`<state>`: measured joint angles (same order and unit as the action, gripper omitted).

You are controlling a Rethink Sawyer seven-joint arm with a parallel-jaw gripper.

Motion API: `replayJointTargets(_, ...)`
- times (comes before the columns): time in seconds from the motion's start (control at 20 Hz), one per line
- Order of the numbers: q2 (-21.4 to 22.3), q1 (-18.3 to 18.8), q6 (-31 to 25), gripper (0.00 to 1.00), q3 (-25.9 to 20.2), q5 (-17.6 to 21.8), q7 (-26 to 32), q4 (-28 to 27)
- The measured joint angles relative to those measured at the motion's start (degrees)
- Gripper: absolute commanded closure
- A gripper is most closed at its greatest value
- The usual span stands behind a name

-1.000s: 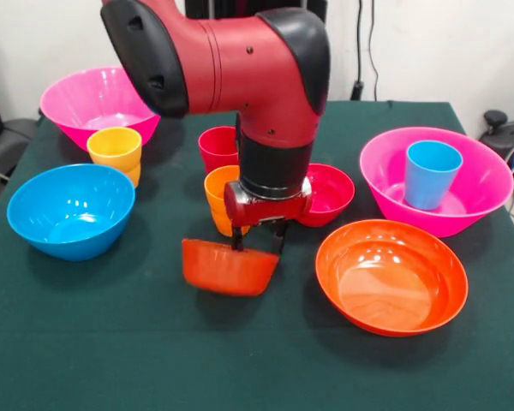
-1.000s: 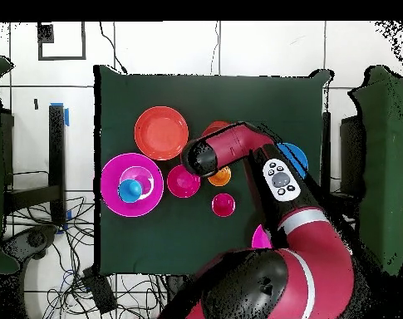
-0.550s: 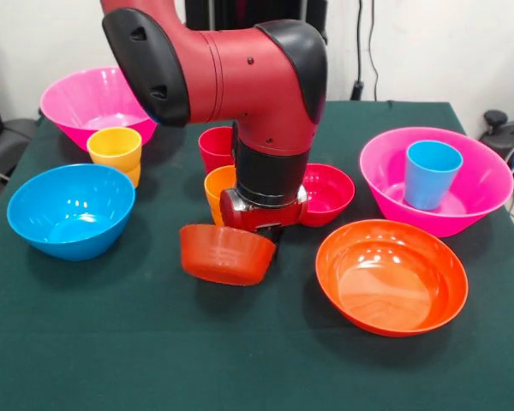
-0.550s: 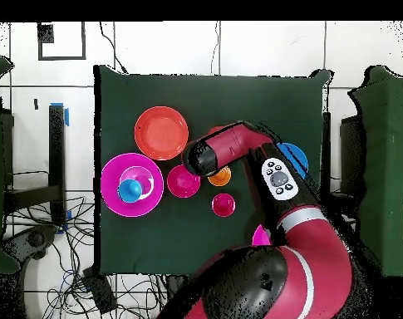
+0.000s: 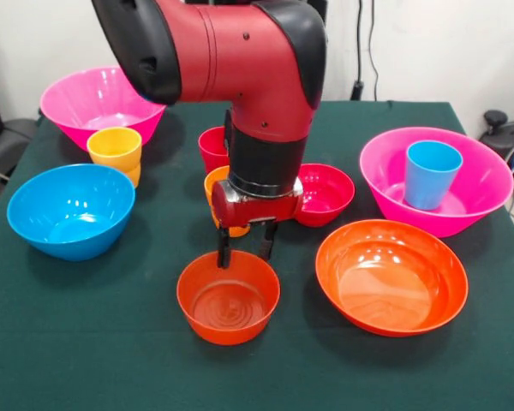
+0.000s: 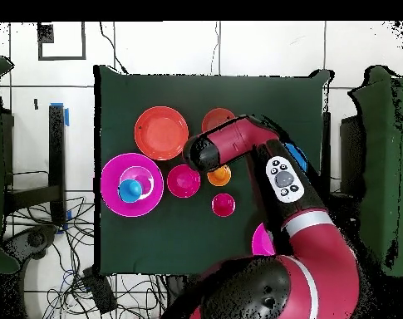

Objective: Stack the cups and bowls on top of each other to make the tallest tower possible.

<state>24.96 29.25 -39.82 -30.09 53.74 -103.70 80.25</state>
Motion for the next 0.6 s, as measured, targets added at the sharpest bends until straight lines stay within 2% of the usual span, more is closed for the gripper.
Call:
replayJointTargets(0.3, 2.35, 0.22, 0.0, 0.0, -0.15, 0.01, 1.34, -0.02)
replayJointTargets(0.6, 1.57, 0.37, 0.0, 0.0, -0.55, 0.07, 2.17, -0.51)
